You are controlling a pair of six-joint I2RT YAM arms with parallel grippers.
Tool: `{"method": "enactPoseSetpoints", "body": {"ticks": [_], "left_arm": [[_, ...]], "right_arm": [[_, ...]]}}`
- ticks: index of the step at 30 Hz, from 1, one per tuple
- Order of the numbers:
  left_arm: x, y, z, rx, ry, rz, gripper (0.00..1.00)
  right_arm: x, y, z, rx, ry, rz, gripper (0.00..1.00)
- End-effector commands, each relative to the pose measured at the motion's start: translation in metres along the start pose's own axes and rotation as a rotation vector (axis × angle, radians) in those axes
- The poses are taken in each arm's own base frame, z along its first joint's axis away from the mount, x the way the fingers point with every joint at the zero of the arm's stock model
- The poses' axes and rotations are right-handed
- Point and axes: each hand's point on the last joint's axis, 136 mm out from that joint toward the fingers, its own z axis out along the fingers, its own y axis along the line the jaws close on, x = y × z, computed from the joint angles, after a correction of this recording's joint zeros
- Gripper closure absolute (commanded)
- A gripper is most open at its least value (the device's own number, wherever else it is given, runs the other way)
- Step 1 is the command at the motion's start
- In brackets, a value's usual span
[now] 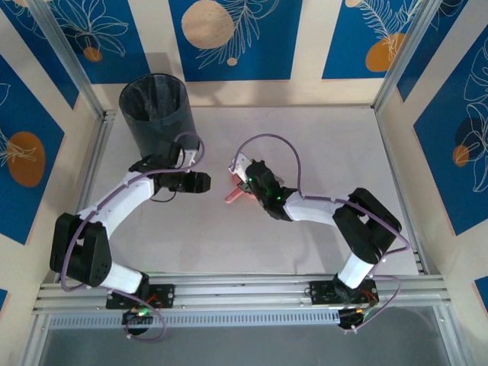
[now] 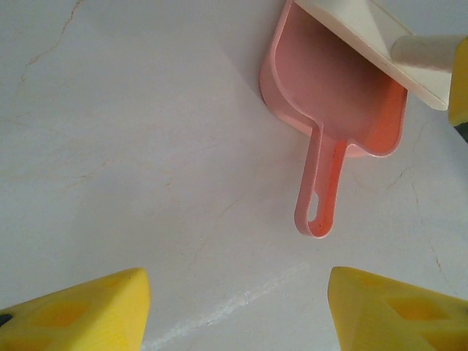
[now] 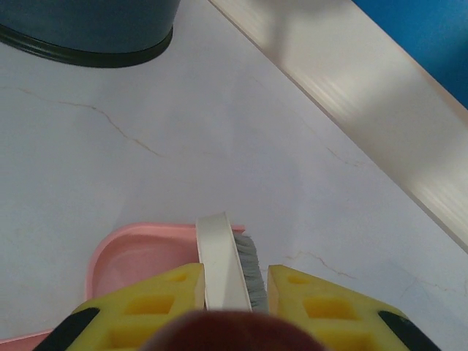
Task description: Sweep away the paper scraps from the table
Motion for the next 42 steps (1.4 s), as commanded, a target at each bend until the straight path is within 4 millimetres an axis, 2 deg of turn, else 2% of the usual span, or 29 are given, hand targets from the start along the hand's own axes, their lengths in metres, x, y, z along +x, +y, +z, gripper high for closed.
{"method": "enactPoseSetpoints", "body": {"ticks": [1,12,18,28,35,42], "left_arm": [[-0.002,0.002,-0.005,0.009,-0.019,-0.013,0.35],[-0.001,0.003,-0.004,0.007,-0.019,-0.011,0.34],[0.000,0.005,-0.004,0.000,-0.017,-0.009,0.34],[0.002,0.006,-0.003,0.000,-0.016,-0.009,0.34],[0.002,0.012,-0.004,-0.034,-0.030,-0.002,0.33],[-0.009,0.049,-0.013,-0.257,-0.095,0.050,0.32]], "right_arm": [[0.012,0.016,-0.001,-0.036,0.038,0.017,0.69],[0.011,0.027,-0.005,-0.070,0.048,0.013,0.55],[0.017,0.038,-0.010,-0.111,0.073,0.016,0.46],[0.029,0.046,-0.016,-0.140,0.109,0.039,0.44],[0.028,0.033,-0.017,-0.091,0.108,0.100,0.44],[0.024,-0.002,-0.020,0.042,0.094,0.190,0.44]]}}
